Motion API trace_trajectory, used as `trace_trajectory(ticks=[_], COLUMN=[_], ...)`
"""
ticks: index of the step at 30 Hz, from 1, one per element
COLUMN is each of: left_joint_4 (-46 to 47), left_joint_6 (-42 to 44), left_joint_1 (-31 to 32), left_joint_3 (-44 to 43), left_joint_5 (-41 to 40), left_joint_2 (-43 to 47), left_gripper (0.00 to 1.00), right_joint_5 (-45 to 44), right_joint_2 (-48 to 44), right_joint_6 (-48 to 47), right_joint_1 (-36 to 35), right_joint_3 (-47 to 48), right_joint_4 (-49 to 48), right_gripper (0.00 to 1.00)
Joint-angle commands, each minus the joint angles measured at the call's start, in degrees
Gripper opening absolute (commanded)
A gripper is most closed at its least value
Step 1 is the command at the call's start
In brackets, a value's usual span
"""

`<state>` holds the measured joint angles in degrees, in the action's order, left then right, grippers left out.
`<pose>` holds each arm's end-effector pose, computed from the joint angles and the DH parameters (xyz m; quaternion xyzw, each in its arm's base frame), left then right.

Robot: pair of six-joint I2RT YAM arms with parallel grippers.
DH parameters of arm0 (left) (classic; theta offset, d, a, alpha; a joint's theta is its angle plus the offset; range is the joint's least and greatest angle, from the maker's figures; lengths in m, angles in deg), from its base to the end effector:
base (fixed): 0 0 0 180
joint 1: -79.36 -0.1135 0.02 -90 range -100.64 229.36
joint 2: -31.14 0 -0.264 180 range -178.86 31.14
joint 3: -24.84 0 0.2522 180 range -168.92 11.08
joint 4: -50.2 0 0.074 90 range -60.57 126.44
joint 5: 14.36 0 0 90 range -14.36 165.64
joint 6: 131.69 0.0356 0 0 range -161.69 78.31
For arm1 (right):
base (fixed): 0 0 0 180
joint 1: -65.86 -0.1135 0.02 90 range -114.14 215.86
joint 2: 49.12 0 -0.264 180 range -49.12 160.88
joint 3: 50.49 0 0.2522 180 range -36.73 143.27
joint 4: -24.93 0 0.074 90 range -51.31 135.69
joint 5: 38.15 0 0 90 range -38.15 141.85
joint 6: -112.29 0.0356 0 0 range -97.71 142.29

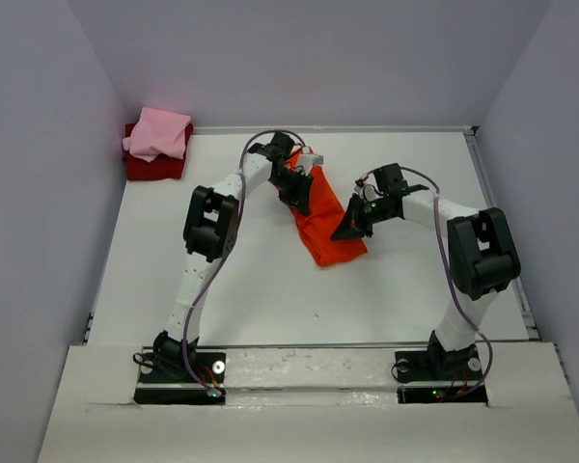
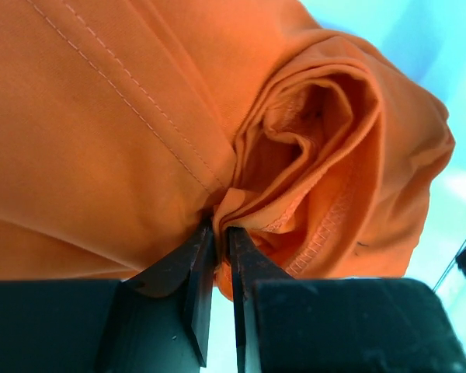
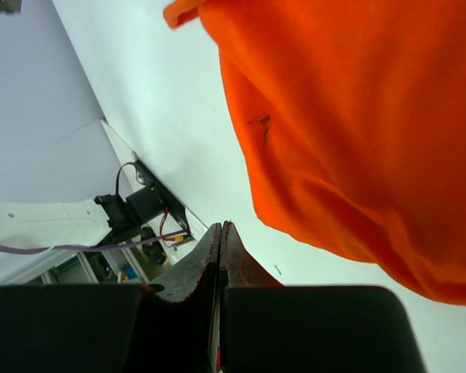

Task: Fold and stack the t-shirts
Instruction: Fold the folded rectangular tshirt in 1/3 of the way

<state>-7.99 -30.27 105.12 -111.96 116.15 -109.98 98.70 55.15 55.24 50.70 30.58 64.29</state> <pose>0.4616 -0.2484 0.1706 0.3685 0.8375 -0.3615 0.1792 0.3428 0.1198 0.1827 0.0447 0.8953 0.4414 0.0413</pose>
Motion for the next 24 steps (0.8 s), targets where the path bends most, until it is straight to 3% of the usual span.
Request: trace_trajectory(ticks=[1, 24], left_joint_4=[-0.8, 0.0], left_joint_6=[-0.4, -1.9], left_joint_1=[-0.4, -3.5], left_joint_3=[-3.1, -1.8], left_joint_5=[1.1, 0.1], left_joint_2=[0.0, 0.9], left_gripper=[0.23, 0.23], right_joint_5=[1.8, 0.4], right_joint_2=[-1.1, 13.1], right_joint_6=[4.2, 5.0], right_joint_1=[-2.9, -5.1], right_joint_3=[-2.6, -8.1], right_joint_4=[-6.3, -19.2], right_gripper=[0.00, 0.00])
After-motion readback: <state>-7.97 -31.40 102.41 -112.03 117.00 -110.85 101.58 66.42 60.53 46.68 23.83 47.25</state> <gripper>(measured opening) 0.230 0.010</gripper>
